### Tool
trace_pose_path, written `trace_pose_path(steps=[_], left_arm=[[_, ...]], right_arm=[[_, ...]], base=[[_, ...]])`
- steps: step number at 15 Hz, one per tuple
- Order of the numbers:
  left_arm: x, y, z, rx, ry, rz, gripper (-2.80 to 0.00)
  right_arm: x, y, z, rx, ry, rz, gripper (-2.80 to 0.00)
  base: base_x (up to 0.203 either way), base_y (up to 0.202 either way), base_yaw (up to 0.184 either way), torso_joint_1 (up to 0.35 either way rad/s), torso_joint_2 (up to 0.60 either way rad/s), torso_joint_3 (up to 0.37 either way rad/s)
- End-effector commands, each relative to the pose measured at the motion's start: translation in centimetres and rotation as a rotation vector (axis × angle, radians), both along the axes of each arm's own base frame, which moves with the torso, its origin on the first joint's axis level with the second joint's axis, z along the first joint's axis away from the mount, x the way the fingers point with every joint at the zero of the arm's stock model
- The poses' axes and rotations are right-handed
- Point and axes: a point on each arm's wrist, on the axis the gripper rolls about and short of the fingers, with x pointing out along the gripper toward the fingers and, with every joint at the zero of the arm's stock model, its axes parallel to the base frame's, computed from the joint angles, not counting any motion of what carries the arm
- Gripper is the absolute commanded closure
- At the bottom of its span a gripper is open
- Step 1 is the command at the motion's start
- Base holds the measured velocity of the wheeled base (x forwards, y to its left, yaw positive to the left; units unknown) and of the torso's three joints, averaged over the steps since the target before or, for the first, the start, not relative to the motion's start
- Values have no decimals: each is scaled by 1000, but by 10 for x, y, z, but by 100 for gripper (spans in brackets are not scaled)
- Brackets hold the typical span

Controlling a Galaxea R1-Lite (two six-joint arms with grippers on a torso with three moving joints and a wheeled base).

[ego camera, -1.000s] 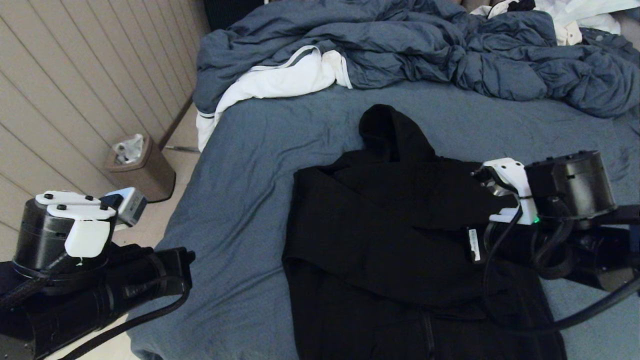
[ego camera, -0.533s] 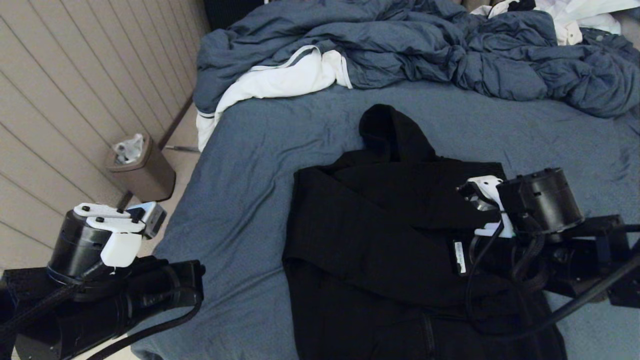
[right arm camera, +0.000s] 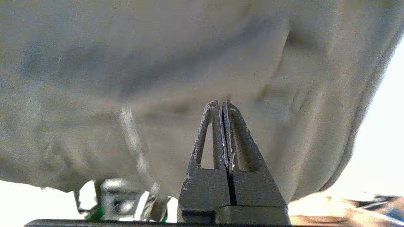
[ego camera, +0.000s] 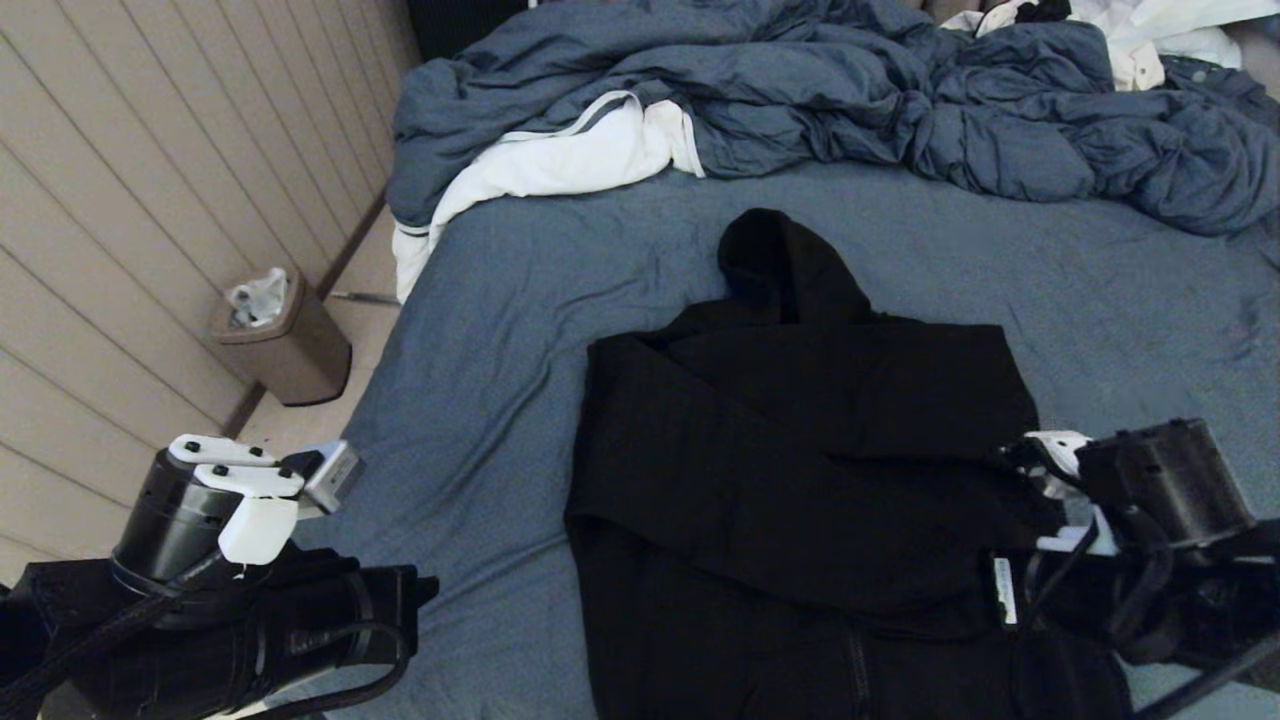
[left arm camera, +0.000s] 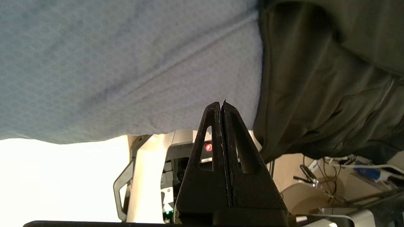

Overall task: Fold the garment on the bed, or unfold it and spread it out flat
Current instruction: Fold the black sweatshirt

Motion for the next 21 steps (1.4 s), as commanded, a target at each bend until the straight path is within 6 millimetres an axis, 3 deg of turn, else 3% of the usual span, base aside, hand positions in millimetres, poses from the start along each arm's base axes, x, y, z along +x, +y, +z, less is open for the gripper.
trace_pose_path(steps=[1, 7, 11, 14, 18, 21], left_arm=[[1, -3, -3, 4, 12, -5, 0], [-6, -12, -10, 24, 37, -52, 0], [-6, -12, -11, 29, 36, -50, 0], [-4, -14, -16, 48, 55, -51, 0], [4, -21, -25, 69, 88, -51, 0], [13, -31, -21, 62, 74, -57, 0]], right_arm=[[-18, -9, 0, 41, -9, -5, 0], [-73, -26, -17, 100, -15, -33, 0], [-93, -39, -25, 93, 26, -110, 0], [-90, -41, -32, 77, 88, -133, 0], [-71, -46, -35, 58, 150, -193, 0], [-60, -48, -32, 54, 80, -197, 0]], base=[[0, 0, 0, 0, 0, 0], [0, 0, 0, 0, 0, 0], [0, 0, 0, 0, 0, 0], [0, 0, 0, 0, 0, 0], [0, 0, 0, 0, 0, 0], [0, 0, 0, 0, 0, 0]])
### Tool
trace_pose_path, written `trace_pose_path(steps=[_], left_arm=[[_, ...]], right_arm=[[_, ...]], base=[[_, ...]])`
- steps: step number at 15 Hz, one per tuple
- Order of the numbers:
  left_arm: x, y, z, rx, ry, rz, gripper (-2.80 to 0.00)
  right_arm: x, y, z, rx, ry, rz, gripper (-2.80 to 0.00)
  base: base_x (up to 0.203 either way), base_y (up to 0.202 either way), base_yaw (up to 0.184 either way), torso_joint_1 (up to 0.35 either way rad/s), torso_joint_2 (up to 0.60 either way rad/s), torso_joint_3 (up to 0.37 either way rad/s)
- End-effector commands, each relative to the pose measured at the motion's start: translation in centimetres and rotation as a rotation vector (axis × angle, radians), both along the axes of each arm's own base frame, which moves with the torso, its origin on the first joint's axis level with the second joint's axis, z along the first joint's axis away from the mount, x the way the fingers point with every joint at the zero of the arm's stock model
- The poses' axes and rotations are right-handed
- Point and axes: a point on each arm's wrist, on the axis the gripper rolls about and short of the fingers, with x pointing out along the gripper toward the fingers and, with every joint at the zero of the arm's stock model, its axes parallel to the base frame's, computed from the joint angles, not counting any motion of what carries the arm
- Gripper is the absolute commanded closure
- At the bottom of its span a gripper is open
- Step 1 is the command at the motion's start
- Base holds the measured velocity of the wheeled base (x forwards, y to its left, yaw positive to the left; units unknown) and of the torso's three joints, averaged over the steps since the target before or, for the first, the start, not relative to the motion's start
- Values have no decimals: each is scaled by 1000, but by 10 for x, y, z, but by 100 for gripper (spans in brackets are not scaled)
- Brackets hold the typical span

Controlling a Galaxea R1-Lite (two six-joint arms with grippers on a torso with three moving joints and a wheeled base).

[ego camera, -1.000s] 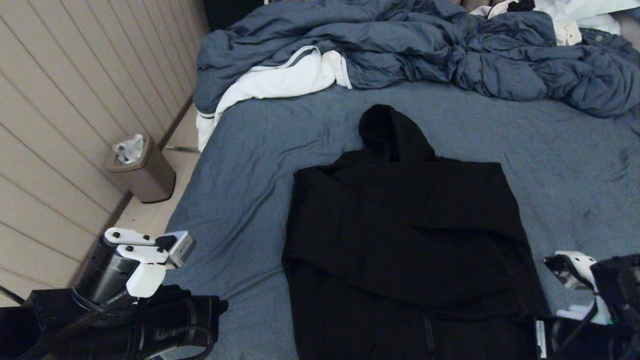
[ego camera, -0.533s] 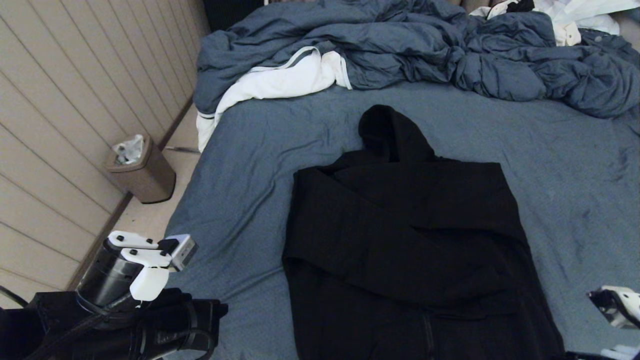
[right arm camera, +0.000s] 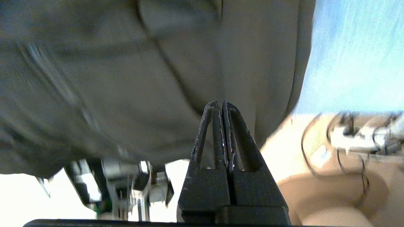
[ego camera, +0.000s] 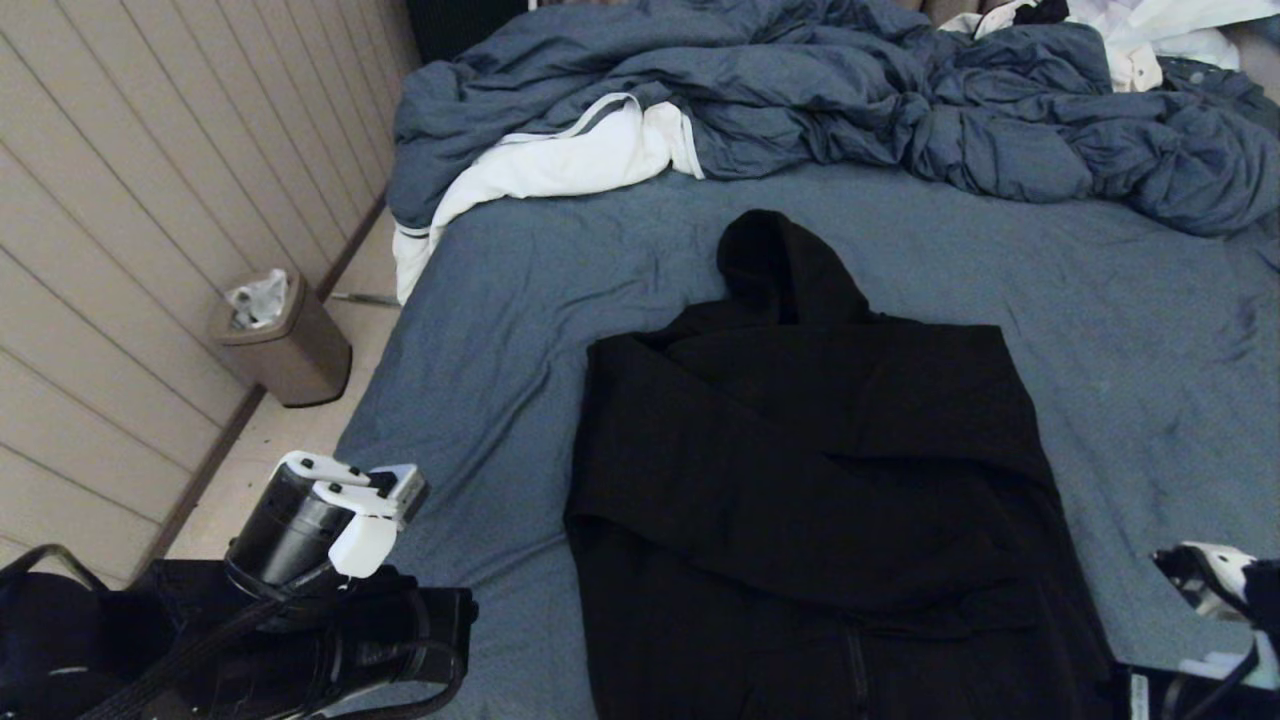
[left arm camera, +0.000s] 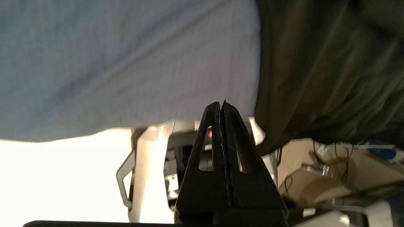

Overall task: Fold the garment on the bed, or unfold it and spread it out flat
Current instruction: Fold the black sweatshirt

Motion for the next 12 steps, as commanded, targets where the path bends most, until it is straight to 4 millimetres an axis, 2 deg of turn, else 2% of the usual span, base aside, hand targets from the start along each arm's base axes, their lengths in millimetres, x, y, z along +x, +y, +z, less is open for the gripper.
trace_pose_path(steps=[1, 3, 5, 8, 9, 12], left_arm=[[9, -8, -1, 4, 4, 2, 0], [19, -15, 2, 15, -23, 30, 0], [23, -18, 9, 14, -58, 47, 0], [39, -22, 31, -39, -125, 76, 0], [42, -23, 33, -38, -129, 77, 0], [39, -24, 10, 24, -54, 58, 0]], right_arm=[[8, -3, -3, -5, -14, -21, 0], [19, -7, -5, -3, -36, -40, 0], [30, -11, 5, 1, -107, -57, 0], [43, -18, 27, 16, -202, -89, 0], [47, -22, 32, 12, -211, -103, 0], [38, -25, 13, -24, -114, -87, 0]], base=[[0, 0, 0, 0, 0, 0], [0, 0, 0, 0, 0, 0], [0, 0, 0, 0, 0, 0], [0, 0, 0, 0, 0, 0], [0, 0, 0, 0, 0, 0], [0, 0, 0, 0, 0, 0]])
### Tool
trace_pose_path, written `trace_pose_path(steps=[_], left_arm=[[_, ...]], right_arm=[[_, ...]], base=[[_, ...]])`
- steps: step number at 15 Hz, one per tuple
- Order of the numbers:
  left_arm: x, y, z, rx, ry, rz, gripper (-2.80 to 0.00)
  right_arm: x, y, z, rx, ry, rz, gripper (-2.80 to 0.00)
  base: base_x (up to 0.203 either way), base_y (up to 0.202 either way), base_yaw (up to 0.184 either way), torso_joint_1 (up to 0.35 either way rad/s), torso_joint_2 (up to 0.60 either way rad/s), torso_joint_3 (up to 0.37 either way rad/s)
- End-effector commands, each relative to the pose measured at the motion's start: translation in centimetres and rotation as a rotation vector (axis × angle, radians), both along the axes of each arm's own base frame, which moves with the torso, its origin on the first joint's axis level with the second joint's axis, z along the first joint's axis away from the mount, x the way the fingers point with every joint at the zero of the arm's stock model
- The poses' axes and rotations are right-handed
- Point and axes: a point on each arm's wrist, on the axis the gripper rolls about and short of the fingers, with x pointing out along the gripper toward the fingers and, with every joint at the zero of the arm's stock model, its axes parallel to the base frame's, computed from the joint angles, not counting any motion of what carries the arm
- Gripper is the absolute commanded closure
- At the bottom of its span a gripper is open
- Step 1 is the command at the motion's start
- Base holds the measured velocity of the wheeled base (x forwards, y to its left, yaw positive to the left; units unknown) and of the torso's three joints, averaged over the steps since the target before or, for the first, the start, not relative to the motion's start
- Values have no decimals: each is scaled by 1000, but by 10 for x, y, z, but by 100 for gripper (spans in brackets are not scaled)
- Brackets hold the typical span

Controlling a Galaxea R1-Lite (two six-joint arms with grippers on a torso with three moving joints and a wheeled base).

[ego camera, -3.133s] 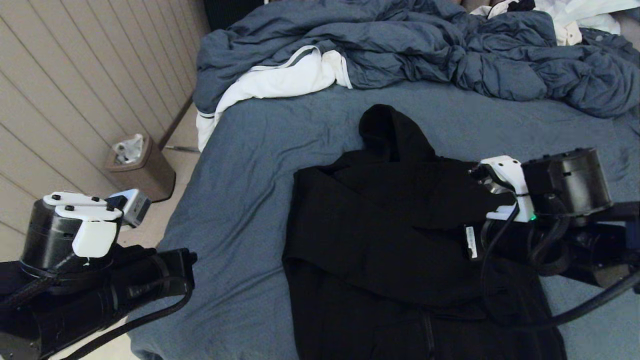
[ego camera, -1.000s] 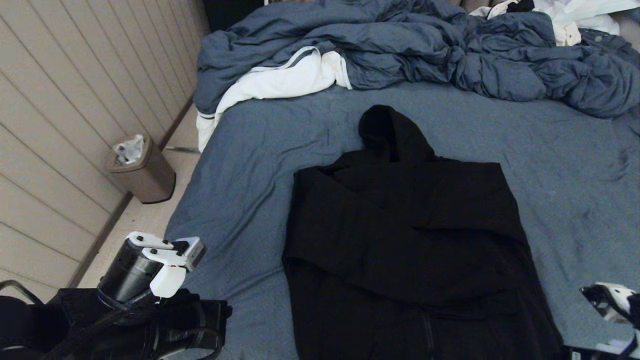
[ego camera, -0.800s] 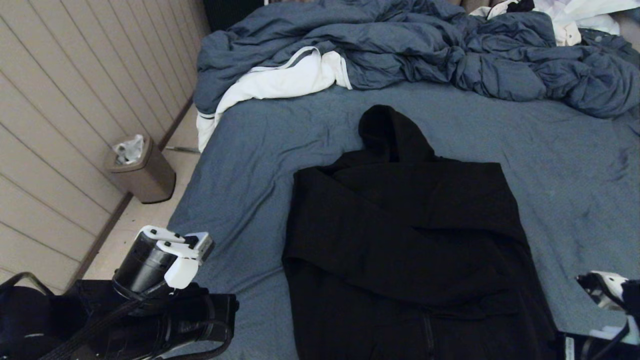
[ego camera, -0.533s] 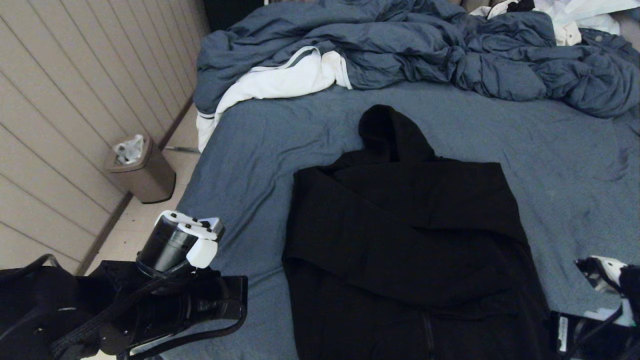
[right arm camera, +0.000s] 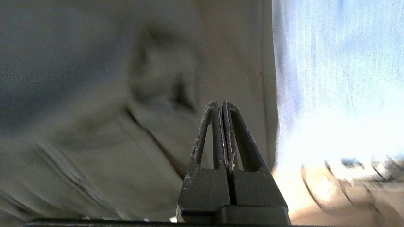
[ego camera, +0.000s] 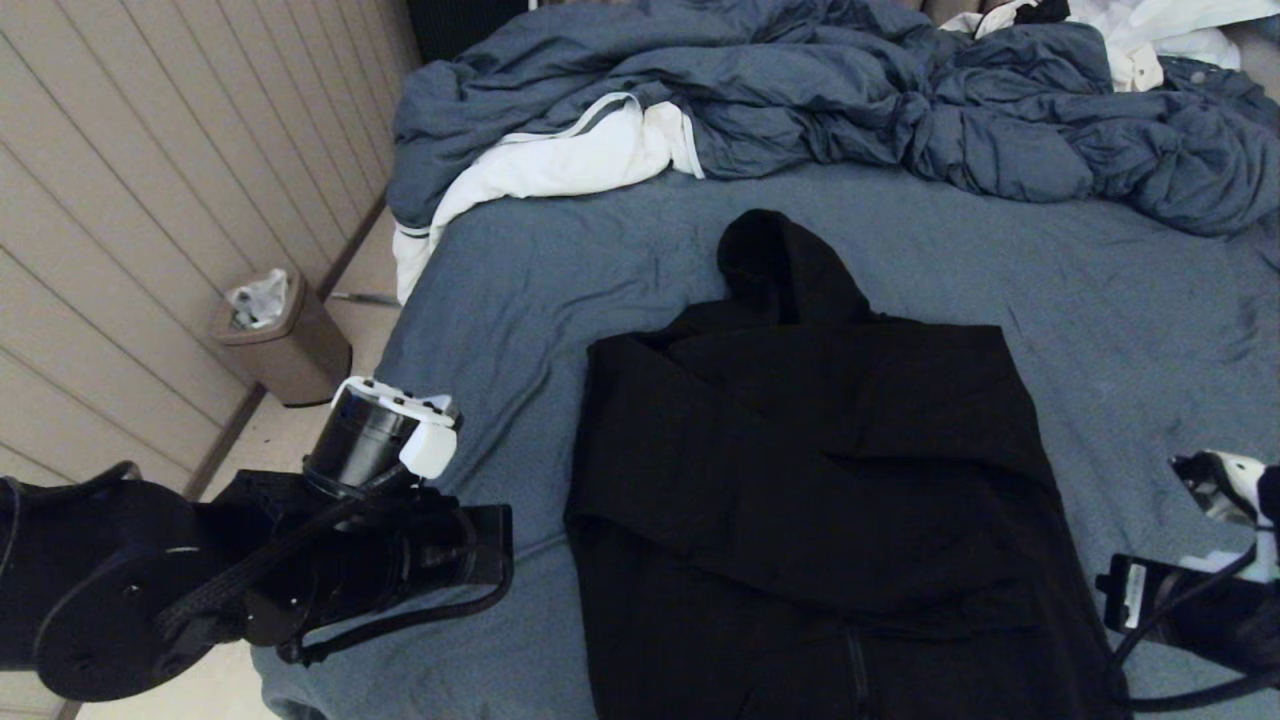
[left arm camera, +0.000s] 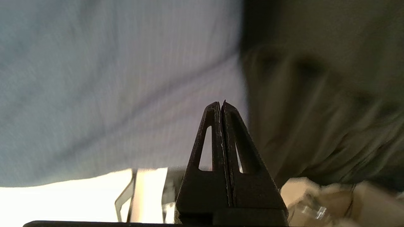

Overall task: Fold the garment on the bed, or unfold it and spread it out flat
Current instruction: Fold the black sweatshirt

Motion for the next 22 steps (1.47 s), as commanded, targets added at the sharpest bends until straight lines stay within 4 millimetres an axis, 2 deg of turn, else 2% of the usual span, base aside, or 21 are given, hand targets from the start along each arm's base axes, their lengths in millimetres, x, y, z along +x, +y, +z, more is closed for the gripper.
trace_pose_path(steps=[1, 3, 5, 7, 10, 15, 19, 22], left_arm=[[0, -3, -16, 34, 46, -7, 0], [-2, -12, -26, 58, 69, -32, 0], [-3, -19, -22, 50, 54, -56, 0], [-9, -26, -22, 51, 56, -87, 0], [-12, -27, -24, 54, 60, -95, 0], [-12, -30, -23, 59, 56, -110, 0], [-14, -29, -29, 98, 67, -137, 0], [-11, -36, -32, 94, 65, -139, 0]], right_arm=[[-6, -3, -18, -11, 88, -4, 0], [-10, -15, -34, -31, 176, -47, 0], [-14, -31, -39, -43, 216, -92, 0], [-24, -40, -42, -55, 235, -64, 0], [-46, -38, -50, -66, 262, -35, 0], [-81, -22, -56, -61, 350, 13, 0], [-74, -24, -60, -47, 428, 75, 0], [-61, -29, -48, -60, 369, 79, 0]], base=[[0, 0, 0, 0, 0, 0], [0, 0, 0, 0, 0, 0], [0, 0, 0, 0, 0, 0], [0, 0, 0, 0, 0, 0], [0, 0, 0, 0, 0, 0], [0, 0, 0, 0, 0, 0], [0, 0, 0, 0, 0, 0], [0, 0, 0, 0, 0, 0]])
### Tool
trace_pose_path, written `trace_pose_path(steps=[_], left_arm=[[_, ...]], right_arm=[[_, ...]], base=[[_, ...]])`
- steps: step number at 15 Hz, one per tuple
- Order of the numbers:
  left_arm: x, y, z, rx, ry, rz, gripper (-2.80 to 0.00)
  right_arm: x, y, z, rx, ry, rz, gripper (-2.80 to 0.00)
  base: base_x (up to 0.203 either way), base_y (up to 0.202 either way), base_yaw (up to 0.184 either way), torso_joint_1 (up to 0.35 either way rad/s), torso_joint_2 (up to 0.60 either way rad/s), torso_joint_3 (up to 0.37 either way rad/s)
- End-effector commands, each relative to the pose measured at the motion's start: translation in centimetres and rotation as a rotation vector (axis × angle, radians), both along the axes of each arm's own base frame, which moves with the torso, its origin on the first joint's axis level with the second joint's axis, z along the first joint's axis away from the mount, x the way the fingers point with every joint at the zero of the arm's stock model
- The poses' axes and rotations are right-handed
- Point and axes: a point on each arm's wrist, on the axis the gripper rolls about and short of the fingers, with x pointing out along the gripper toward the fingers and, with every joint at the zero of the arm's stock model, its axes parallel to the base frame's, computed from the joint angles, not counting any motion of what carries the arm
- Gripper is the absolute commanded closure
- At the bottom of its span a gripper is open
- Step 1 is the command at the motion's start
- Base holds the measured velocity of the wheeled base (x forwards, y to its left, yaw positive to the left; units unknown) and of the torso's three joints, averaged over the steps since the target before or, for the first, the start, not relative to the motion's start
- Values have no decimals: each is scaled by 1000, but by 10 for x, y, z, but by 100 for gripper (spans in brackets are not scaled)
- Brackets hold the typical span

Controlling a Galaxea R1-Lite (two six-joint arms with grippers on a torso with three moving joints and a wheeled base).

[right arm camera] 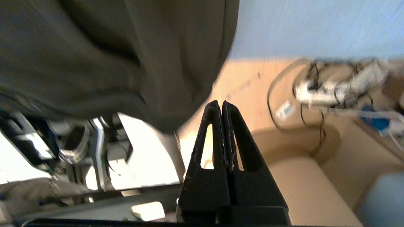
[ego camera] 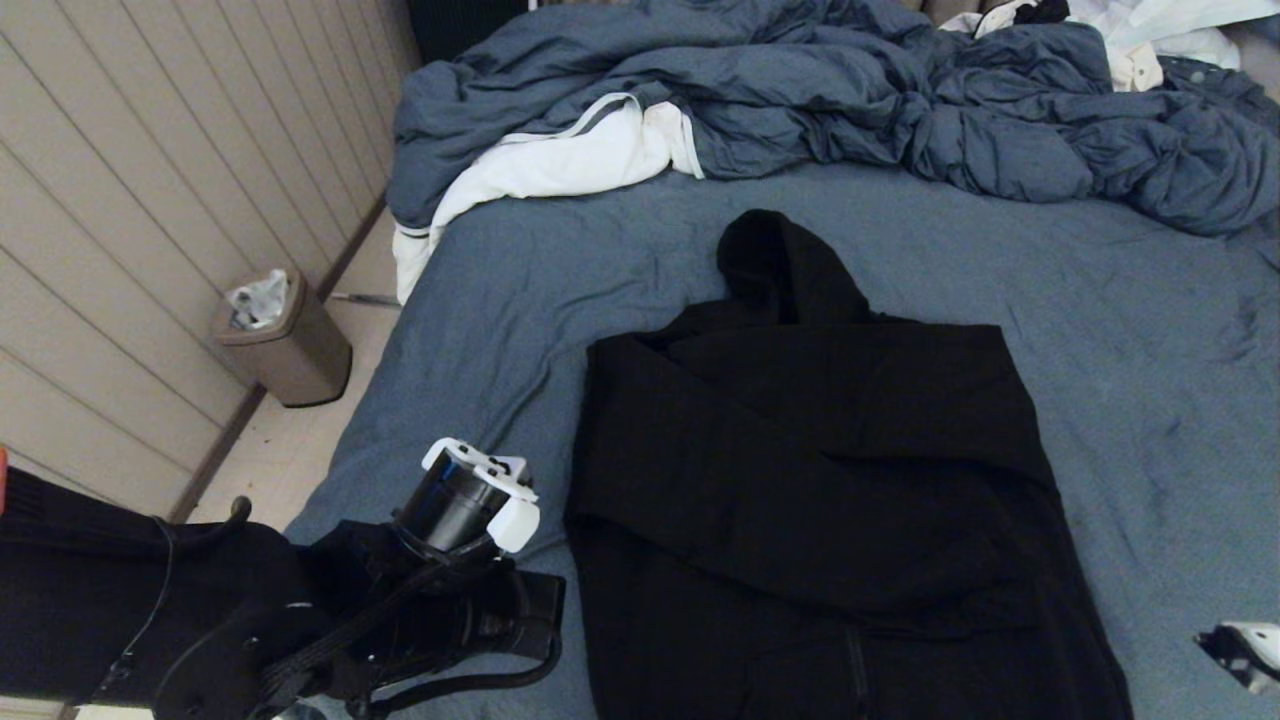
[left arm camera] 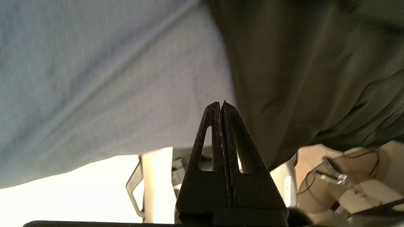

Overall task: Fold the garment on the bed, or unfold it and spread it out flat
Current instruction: Fold the black sweatshirt

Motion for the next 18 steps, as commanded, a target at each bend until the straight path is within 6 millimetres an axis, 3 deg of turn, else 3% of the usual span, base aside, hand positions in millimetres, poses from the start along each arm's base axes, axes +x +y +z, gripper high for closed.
trace_pose_path(steps=[1, 5, 7, 13, 16, 18], left_arm=[[4, -4, 4, -17, -16, 2, 0], [26, -12, 39, -103, -123, 25, 0], [51, -17, 56, -131, -189, 44, 0], [135, -53, 70, -129, -348, 43, 0], [161, -52, 84, -131, -388, 75, 0], [173, -50, 82, -116, -376, 90, 0]], right_arm=[[9, -4, 11, 2, -55, 13, 0], [42, -16, 55, -10, -242, -7, 0], [74, -29, 74, 0, -293, -33, 0], [181, -58, 127, 37, -488, -78, 0], [228, -58, 139, 42, -554, -41, 0], [251, -59, 144, 38, -590, -23, 0]], base=[[0, 0, 0, 0, 0, 0], [0, 0, 0, 0, 0, 0], [0, 0, 0, 0, 0, 0], [0, 0, 0, 0, 0, 0], [0, 0, 0, 0, 0, 0], [0, 0, 0, 0, 0, 0]])
